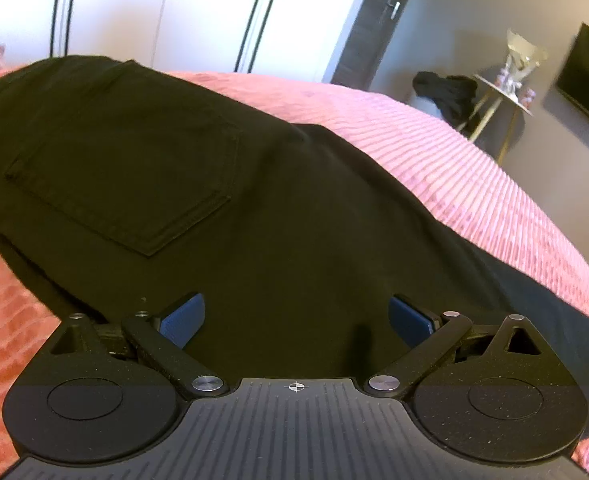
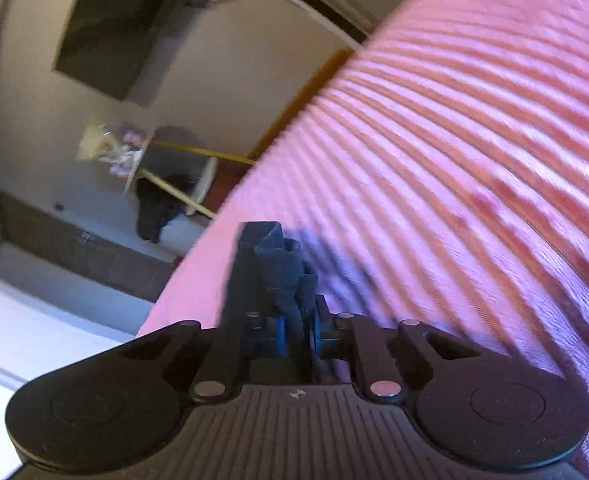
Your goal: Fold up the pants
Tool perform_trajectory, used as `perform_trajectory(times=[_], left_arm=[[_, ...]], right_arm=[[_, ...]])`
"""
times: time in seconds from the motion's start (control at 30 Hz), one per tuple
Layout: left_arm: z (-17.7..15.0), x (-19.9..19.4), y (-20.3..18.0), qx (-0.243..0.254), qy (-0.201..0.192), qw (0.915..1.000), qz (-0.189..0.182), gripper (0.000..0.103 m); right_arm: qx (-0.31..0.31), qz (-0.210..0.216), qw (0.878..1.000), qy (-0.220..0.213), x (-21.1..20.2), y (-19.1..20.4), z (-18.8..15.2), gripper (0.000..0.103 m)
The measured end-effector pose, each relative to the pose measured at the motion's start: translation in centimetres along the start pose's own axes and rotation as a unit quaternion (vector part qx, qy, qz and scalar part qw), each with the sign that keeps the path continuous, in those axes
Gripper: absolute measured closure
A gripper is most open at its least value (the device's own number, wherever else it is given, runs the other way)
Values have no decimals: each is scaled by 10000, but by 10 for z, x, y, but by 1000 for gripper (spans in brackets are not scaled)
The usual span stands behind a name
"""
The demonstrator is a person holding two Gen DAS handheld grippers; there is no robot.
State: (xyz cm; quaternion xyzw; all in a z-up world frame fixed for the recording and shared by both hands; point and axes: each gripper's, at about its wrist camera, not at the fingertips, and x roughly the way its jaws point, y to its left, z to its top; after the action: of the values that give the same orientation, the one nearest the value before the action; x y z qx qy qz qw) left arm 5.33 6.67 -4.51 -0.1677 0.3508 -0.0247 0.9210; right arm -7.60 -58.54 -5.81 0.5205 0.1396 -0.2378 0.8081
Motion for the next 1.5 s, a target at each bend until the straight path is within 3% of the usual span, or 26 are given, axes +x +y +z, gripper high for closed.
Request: perform_trajectory(times=[0.07, 0.17, 0.27, 0.33, 0.43, 0.47, 0.5, 0.53, 0.6, 0.7, 0.73, 0.77, 0.8, 0.87, 0.93, 1.0, 1.13, 1.27, 1.37, 1.43, 1.5], left_arm=[[-1, -4, 4, -87, -24, 9999, -49, 2], [4, -1, -4, -215, -61, 9997, -115, 2], [5, -1, -7, -319, -97, 9993, -160, 2], [5, -3, -6, -386, -136, 9990, -193, 2], [9, -2, -10, -385, -182, 9989, -186, 2], [8, -3, -9, -368, -209, 9990, -169, 2], [8, -4, -10, -367, -212, 9990, -169, 2], [7, -5, -9, -379, -186, 9989, -205, 2], [10, -2, -13, -350, -149, 9989, -289, 2], [10, 1, -20, -170, -104, 9985, -509, 2], [10, 2, -23, -106, -58, 9982, -589, 2], [9, 4, -26, -54, -7, 9978, -667, 2], [8, 5, -28, -7, 28, 9974, -725, 2], [6, 5, -36, 132, 72, 9963, -841, 2], [6, 4, -42, 143, 117, 9943, -1046, 2], [6, 5, -50, 65, 265, 9900, -1384, 2], [7, 18, -78, -128, 709, 9782, -1948, 2], [4, 47, -115, -141, 1230, 9639, -2359, 2], [-1, 74, -138, -244, 1682, 9538, -2478, 6], [-4, 82, -151, -119, 1695, 9556, -2409, 7], [-4, 86, -159, -64, 1738, 9512, -2549, 21]], right_arm=[[-484, 134, 9987, -103, -11, 31, -5, 92], [-1445, 601, 9875, -175, -28, 97, -33, 92], [-2319, 1323, 9637, -5, -42, 159, -84, 92], [-2691, 1868, 9439, 417, -42, 189, -128, 91], [-3176, 2268, 9086, 1491, -28, 214, -203, 64], [-3251, 2249, 8995, 1859, -23, 216, -221, 44], [-3240, 2283, 8902, 2247, -19, 216, -239, 36], [-3213, 2363, 8848, 2410, -19, 214, -247, 36], [-3168, 2218, 8933, 2289, -20, 208, -249, 36], [-2782, 1499, 9283, 1957, -11, 194, -218, 41], [-2639, 1278, 9374, 1881, -7, 187, -207, 47], [-2412, 1118, 9467, 1816, -2, 176, -193, 63], [-2215, 976, 9532, 1812, 3, 164, -182, 72], [-2126, 388, 9610, 1726, 13, 142, -165, 77], [-1744, -217, 9646, 1968, 29, 117, -158, 87], [-1037, -283, 9706, 2154, 40, 96, -149, 103], [-1409, -284, 9676, 2074, 33, 108, -150, 100], [-1355, -45, 9714, 1951, 4, 118, -174, 75], [-1344, 69, 9721, 1923, -9, 108, -179, 73], [-1230, 143, 9756, 1812, -16, 102, -176, 70], [-992, 203, 9765, 1902, -13, 89, -172, 68]])
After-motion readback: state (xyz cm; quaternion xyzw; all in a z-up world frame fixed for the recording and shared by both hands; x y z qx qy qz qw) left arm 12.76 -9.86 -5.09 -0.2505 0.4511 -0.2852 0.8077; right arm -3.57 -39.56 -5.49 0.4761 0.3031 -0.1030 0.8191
